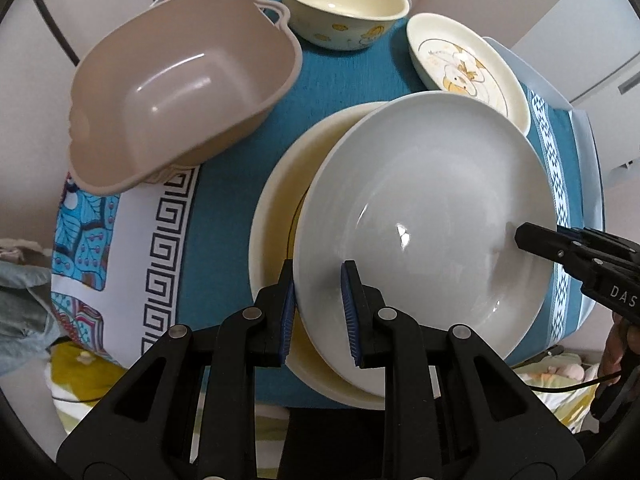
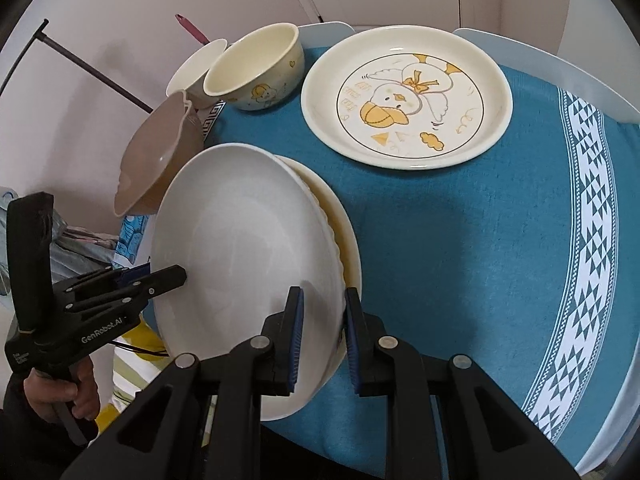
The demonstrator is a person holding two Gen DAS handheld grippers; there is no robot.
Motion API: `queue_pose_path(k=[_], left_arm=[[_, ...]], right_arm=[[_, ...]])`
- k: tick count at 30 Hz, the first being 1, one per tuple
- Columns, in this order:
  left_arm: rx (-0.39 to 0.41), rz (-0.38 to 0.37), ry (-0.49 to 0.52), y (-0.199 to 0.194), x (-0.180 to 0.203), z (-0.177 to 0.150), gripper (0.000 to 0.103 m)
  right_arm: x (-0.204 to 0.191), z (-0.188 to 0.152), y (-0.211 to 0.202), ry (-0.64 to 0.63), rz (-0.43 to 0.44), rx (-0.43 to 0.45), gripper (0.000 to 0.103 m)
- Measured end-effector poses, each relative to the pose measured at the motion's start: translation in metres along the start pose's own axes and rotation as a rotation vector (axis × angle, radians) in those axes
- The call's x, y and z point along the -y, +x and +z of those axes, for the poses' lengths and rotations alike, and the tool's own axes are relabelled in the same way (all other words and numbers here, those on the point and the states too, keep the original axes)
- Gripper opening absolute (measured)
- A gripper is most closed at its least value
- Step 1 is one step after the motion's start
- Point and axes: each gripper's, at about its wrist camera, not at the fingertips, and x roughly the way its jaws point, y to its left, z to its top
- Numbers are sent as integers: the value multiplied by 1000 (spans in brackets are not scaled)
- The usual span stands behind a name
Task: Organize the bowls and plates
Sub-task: 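Carry the white plate and lower it onto the yellow plate with the right tool, then open the right tool and lift it off the stacked plates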
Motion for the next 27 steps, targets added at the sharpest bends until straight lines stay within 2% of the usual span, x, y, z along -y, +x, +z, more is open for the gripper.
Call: queue_pose_path(k=[5, 9, 17, 24, 27], left_arm=[[-7, 29, 19, 5, 5, 1, 19], [-1, 82, 60, 10, 19, 0, 19], [54, 222, 175, 13, 49, -7, 19], [112, 424, 342, 21, 85, -19, 19], [124, 425, 343, 19, 87, -24, 19]], right_arm=[[-7, 0, 1, -50, -41, 7, 18], [-12, -2, -1, -93, -83, 15, 18], [-16, -4, -1, -149, -156, 15, 18], [-27, -4, 3, -205, -216, 30, 18], [-34, -2, 5, -245, -253, 38, 18]])
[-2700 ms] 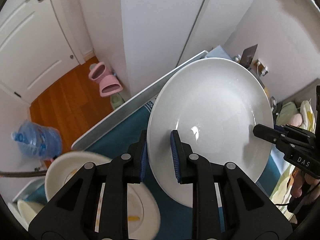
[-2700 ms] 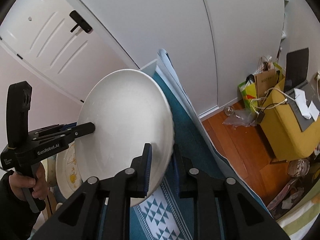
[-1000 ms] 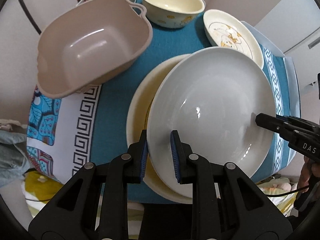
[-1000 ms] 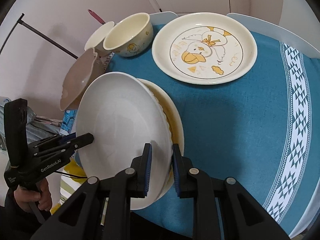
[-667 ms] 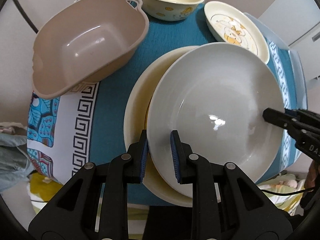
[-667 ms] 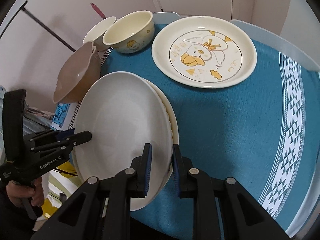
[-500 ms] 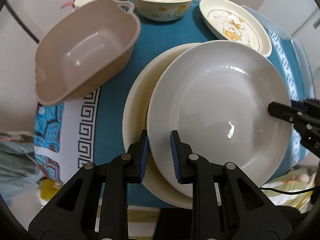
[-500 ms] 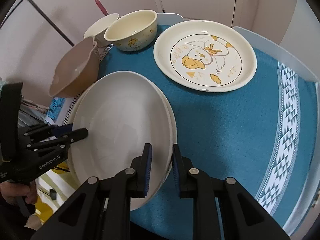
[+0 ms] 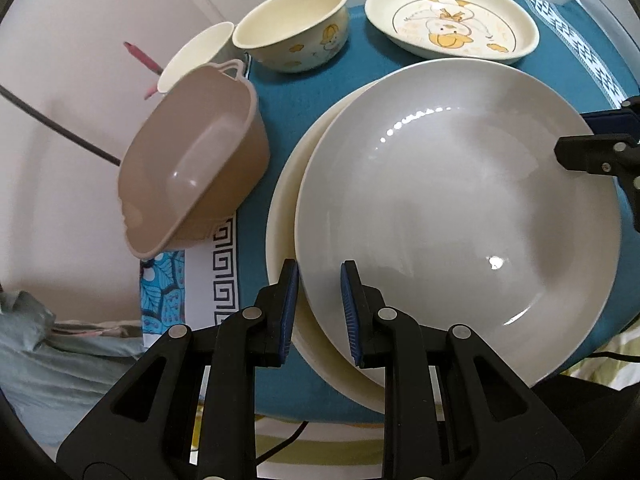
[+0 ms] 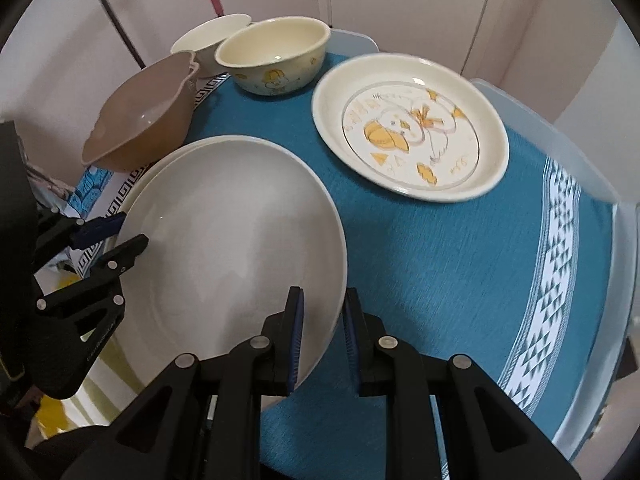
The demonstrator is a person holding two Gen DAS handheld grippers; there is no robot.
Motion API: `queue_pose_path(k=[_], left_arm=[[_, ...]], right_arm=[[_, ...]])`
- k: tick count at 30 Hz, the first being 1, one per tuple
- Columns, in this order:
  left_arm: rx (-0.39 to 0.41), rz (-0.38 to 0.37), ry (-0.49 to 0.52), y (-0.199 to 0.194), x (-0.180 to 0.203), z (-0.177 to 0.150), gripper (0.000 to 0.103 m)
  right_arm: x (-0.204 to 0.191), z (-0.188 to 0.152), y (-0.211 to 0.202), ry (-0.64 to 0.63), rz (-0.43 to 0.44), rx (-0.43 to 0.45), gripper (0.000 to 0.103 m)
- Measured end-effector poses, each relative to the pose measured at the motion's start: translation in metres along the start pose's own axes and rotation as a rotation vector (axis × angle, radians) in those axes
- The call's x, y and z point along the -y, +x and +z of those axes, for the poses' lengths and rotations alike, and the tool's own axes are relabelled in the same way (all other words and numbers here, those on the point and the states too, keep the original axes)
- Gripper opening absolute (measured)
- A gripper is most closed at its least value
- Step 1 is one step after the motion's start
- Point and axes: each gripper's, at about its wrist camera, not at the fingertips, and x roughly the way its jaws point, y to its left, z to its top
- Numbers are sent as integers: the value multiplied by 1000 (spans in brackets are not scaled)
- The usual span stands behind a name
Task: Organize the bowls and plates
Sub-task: 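Open the right tool and lift it off the stacked plates, then grasp the rim of the duck-print plate with the right tool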
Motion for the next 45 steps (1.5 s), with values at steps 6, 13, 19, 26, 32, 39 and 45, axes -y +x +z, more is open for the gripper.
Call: queue_pose_path(k=[6, 13, 19, 26, 32, 39, 45], left_arm=[[6, 3, 13, -5, -8, -6, 19], [23, 34, 43, -6, -16, -12, 19], [23, 9, 36, -5, -22, -12, 19], [115, -63, -19, -50, -49, 8, 25], [308, -181, -86, -92, -70, 52, 103], [206, -404, -223, -59, -64, 111, 103], [93, -437, -361, -4, -44, 138, 103]], right_arm=[[2, 2, 1, 0, -11, 4, 18], [1, 3, 2, 12, -19, 4, 18], [3, 5, 2, 35, -14, 3, 18], [24, 10, -36, 137, 54, 109, 18], [62, 22, -75, 244, 101, 248, 103], [114, 55, -92, 191, -26, 255, 103], [169, 95, -42, 142, 65, 150, 103]])
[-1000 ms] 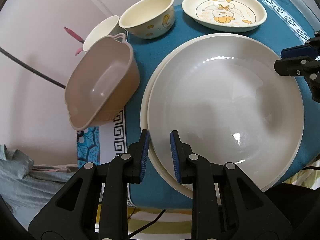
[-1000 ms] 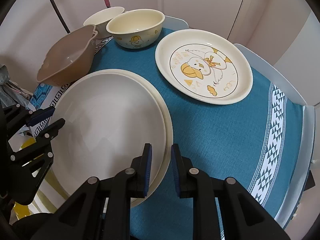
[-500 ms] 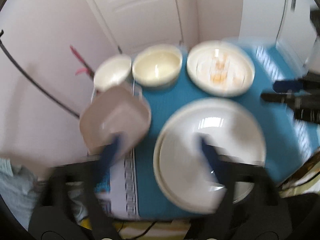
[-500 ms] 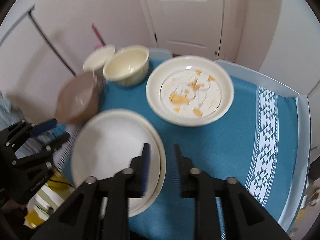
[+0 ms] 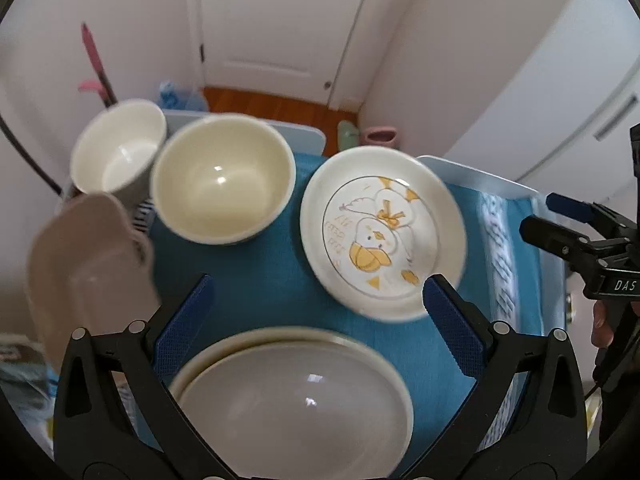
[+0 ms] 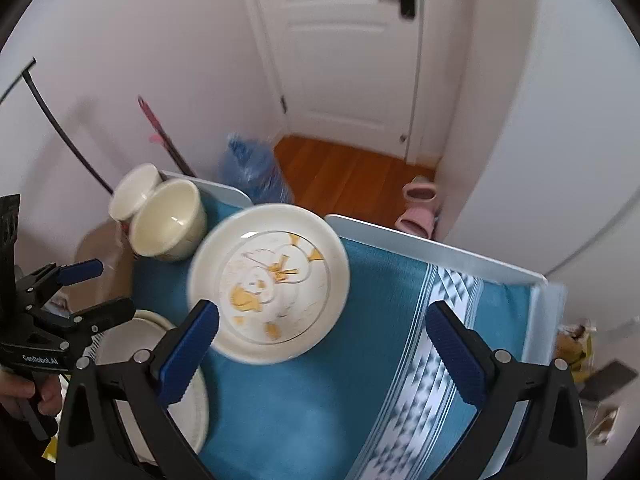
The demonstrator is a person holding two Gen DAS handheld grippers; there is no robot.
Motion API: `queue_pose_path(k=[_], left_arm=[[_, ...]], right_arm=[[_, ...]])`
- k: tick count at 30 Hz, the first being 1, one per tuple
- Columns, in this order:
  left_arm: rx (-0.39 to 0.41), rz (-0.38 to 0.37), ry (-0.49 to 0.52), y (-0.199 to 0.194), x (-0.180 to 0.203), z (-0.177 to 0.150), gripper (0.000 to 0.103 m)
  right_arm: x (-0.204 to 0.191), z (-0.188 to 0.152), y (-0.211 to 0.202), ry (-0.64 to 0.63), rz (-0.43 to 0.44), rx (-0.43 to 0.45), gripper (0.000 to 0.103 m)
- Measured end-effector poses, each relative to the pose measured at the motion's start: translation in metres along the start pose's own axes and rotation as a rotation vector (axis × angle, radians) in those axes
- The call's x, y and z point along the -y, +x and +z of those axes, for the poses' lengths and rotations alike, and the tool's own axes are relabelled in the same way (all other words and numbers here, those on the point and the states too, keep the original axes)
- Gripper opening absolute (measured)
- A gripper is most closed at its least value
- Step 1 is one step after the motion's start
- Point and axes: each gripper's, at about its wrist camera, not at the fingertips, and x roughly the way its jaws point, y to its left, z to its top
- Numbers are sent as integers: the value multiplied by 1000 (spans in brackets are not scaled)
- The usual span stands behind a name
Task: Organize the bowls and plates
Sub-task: 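Grasp the rim of the duck-print plate with the right tool, then carry the duck-print plate and lower it onto the plate stack with the right tool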
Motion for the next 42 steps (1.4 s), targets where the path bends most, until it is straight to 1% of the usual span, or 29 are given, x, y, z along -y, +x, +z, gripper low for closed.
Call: queue_pose_path(k=[1, 3, 4, 5, 6, 7, 8, 9, 10, 11, 12, 14, 15, 16, 18, 19, 20, 21, 28, 34, 39, 42], left_arm=[[-13, 11, -18, 11, 3, 0, 101], [-37, 17, -51, 29, 4, 2, 94], [-54, 23, -66, 40, 4, 3, 88], [-74, 32, -79, 50, 5, 4, 78], [-91, 39, -90, 57, 5, 3, 74], [-103, 44, -98, 63, 5, 3, 67], [-114, 51, -108, 69, 4, 3, 62], [-118, 58, -117, 73, 3, 2, 60], [-120, 62, -124, 76, 2, 1, 55], [-121, 67, -127, 79, 2, 0, 50], [-123, 73, -130, 81, 1, 0, 48], [-128, 78, -145, 85, -1, -2, 38], [-119, 83, -148, 85, -2, -2, 38], [-113, 80, -147, 85, -2, -3, 37], [-106, 83, -140, 87, -1, -2, 37], [-103, 81, -135, 87, 0, -3, 36], [-101, 75, -133, 87, 2, -3, 28], [-99, 63, -137, 87, 2, -3, 27], [-105, 77, -136, 85, 0, -6, 26], [-96, 58, -127, 81, 16, -4, 25], [-69, 42, -111, 56, 23, -3, 25], [-45, 21, -92, 30, 22, -4, 25]], right_arm=[[5, 2, 9, -2, 22, -19, 103], [18, 8, 36, -16, 96, -55, 103], [23, 9, 47, -30, 130, -63, 101], [25, 10, 56, -42, 151, -73, 98], [28, 10, 68, -57, 175, -94, 88], [28, 12, 75, -64, 192, -106, 73], [30, 12, 85, -73, 219, -124, 68], [31, 11, 91, -79, 233, -133, 61], [32, 10, 99, -90, 247, -142, 59], [32, 9, 103, -97, 261, -142, 58], [33, 9, 105, -101, 270, -141, 56], [33, 8, 109, -111, 284, -128, 51], [35, 10, 109, -114, 287, -120, 46], [35, 11, 110, -116, 293, -123, 33], [33, 10, 113, -123, 304, -128, 21], [32, 10, 114, -131, 308, -124, 20], [32, 9, 113, -137, 303, -123, 19], [31, 8, 112, -143, 299, -116, 19], [34, 7, 111, -117, 305, -113, 18], [38, 4, 100, -85, 298, -105, 18], [33, 6, 76, -83, 275, -75, 18], [26, 5, 55, -74, 264, -50, 18]])
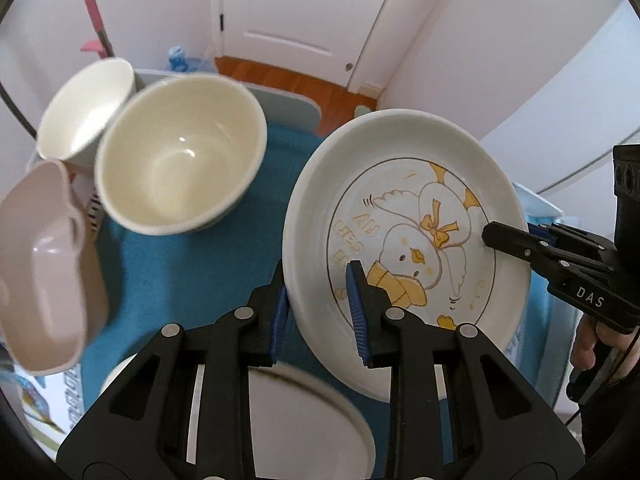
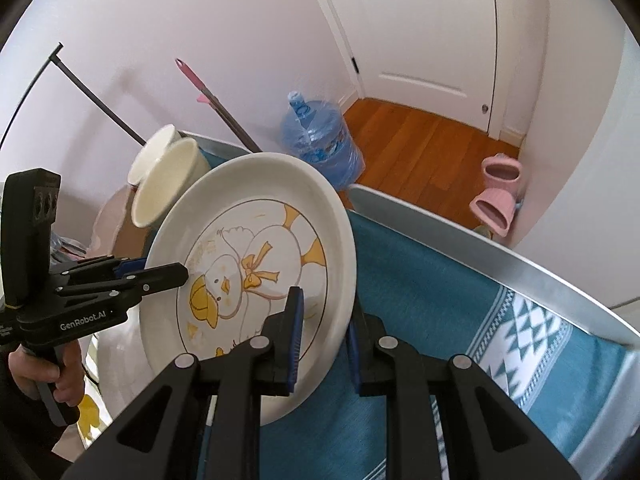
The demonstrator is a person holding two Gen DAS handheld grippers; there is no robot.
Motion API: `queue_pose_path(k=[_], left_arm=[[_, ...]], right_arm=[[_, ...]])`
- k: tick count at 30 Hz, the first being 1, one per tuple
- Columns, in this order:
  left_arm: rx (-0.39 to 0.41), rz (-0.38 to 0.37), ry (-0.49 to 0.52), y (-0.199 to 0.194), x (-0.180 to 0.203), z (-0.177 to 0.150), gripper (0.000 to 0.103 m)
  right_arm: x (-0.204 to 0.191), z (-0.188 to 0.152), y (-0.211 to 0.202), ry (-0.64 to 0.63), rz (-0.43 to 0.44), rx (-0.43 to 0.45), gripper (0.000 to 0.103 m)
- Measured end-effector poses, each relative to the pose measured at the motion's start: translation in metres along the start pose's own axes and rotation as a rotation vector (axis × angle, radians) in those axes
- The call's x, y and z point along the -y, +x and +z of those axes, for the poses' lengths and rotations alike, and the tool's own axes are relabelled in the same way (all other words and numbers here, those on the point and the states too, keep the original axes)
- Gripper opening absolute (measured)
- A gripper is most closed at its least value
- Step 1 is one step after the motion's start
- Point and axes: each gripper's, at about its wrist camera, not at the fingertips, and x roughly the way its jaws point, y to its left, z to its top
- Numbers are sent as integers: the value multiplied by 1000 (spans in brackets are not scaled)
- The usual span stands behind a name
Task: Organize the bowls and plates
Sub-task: 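Carry the duck-print plate and lower it onto the plate stack with the right tool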
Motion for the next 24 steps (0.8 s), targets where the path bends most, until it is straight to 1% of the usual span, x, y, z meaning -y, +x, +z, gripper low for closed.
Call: queue_pose_path(k=[5, 8, 11, 13, 15, 16, 19, 24], left_arm=[[28, -38, 44, -43, -13, -9, 25], [34, -48, 79, -64, -24, -19, 25], [36, -54, 114, -80, -39, -30, 25], [31, -58, 140, -90, -56, -39, 25], [21, -64, 161, -92, -67, -48, 25], [13, -66, 170, -92, -71, -46, 25], [-17, -76, 193, -90, -88, -61, 25], [-83, -81, 217, -69, -109, -85, 25]], right_arm=[[-41, -8, -36, 32, -28, 56, 18], [-66, -16, -47, 81, -33, 58, 18], [-92, -29, -50, 99, -51, 71, 18], [-109, -39, -49, 119, -58, 80, 18], [-124, -52, -47, 145, -67, 88, 18], [-130, -59, -46, 161, -70, 92, 18], [-149, -83, -37, 231, -77, 92, 18], [-167, -115, -23, 297, -101, 61, 18]])
